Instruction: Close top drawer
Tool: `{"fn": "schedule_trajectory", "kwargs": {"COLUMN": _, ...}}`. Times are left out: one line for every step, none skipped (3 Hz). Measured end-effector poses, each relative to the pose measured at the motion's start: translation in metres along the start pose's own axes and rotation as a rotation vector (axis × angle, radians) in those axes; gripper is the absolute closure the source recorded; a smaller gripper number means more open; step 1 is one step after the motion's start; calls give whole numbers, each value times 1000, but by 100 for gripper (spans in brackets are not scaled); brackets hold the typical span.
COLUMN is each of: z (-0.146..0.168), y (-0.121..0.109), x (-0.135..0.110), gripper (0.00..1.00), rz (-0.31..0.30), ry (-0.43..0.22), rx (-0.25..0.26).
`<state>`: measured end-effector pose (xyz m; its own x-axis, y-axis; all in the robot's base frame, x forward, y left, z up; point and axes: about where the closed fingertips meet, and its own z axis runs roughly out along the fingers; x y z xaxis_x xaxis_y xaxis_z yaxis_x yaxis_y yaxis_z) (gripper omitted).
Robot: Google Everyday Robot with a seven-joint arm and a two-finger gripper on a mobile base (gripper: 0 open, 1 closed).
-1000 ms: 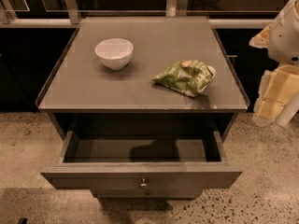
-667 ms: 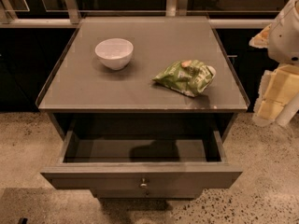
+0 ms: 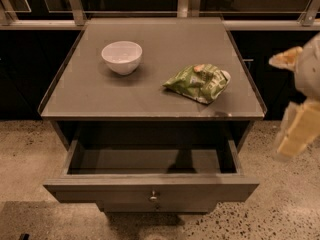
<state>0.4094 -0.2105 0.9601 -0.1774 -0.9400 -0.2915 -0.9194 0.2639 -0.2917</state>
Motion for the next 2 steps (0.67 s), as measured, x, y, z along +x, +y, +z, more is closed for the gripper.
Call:
{"fn": "schedule_trajectory", "kwargs": {"z": 55, "y": 46, "x": 32, "gripper": 0, "rz": 101, "ry": -123, "rx": -82}}
{"fn": "schedule_trajectory", "kwargs": {"z": 127, "y": 97, "x": 44, "gripper": 0, "rz": 211, "ry": -268, "rx": -242}}
